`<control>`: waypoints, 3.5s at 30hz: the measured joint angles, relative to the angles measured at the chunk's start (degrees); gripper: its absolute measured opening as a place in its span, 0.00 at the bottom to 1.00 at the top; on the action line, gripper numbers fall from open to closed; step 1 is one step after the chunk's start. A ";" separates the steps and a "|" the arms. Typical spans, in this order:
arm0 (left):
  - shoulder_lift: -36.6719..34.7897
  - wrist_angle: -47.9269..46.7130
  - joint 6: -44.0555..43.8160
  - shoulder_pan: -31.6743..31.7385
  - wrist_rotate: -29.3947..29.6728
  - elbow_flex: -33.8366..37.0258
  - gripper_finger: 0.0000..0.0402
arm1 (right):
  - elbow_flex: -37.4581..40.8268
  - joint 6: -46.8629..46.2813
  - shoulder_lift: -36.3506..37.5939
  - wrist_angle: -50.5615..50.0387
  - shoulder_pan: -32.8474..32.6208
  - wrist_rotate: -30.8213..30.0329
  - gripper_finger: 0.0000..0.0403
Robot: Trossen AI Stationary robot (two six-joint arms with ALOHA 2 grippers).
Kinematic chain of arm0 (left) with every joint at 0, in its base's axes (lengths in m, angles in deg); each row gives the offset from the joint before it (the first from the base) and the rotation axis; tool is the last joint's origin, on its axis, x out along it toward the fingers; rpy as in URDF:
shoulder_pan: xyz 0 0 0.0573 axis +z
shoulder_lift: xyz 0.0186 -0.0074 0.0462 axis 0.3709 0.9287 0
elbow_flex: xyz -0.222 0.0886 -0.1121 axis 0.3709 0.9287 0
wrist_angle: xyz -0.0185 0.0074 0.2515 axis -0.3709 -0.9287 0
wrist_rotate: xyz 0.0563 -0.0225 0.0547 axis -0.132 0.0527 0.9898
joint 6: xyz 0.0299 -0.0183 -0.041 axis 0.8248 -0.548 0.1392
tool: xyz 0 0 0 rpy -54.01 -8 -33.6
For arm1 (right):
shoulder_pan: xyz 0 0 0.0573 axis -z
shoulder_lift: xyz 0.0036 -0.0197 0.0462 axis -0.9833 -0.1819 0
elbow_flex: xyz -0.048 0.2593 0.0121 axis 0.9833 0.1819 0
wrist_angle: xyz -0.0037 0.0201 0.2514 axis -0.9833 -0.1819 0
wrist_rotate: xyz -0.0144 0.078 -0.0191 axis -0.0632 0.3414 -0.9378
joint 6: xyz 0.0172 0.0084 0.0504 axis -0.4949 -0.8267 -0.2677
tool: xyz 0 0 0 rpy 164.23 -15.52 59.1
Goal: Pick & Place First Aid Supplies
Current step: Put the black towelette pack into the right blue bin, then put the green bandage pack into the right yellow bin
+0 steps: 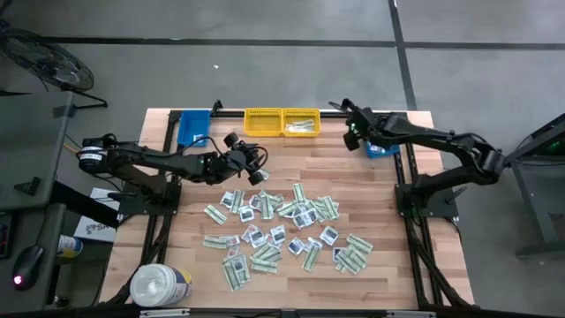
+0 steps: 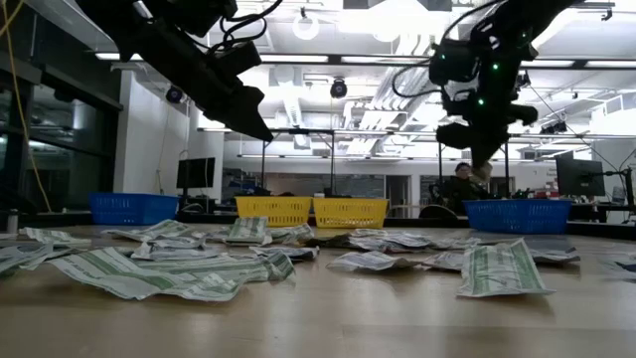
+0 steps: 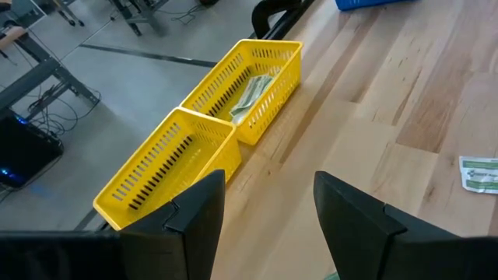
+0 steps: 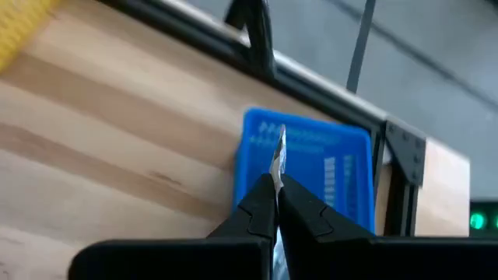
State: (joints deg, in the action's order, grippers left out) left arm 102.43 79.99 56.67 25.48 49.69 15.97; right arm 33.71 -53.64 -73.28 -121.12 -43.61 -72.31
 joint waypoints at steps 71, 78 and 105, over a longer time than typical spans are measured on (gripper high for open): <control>13.82 -16.77 -26.36 32.35 -58.88 -0.17 0.48 | 0.04 13.57 2.14 23.81 -26.73 9.01 0.47; 15.04 -15.69 -27.01 32.35 -59.69 -0.20 0.48 | 0.04 13.53 2.14 23.79 -28.29 8.65 0.47; 21.16 -12.46 -31.37 32.30 -68.49 -0.17 0.48 | 0.04 14.58 2.14 23.53 -29.71 7.79 0.47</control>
State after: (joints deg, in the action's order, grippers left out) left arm 123.59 67.53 25.30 57.78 -18.80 15.80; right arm 33.75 -39.06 -71.14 -97.59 -73.32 -64.52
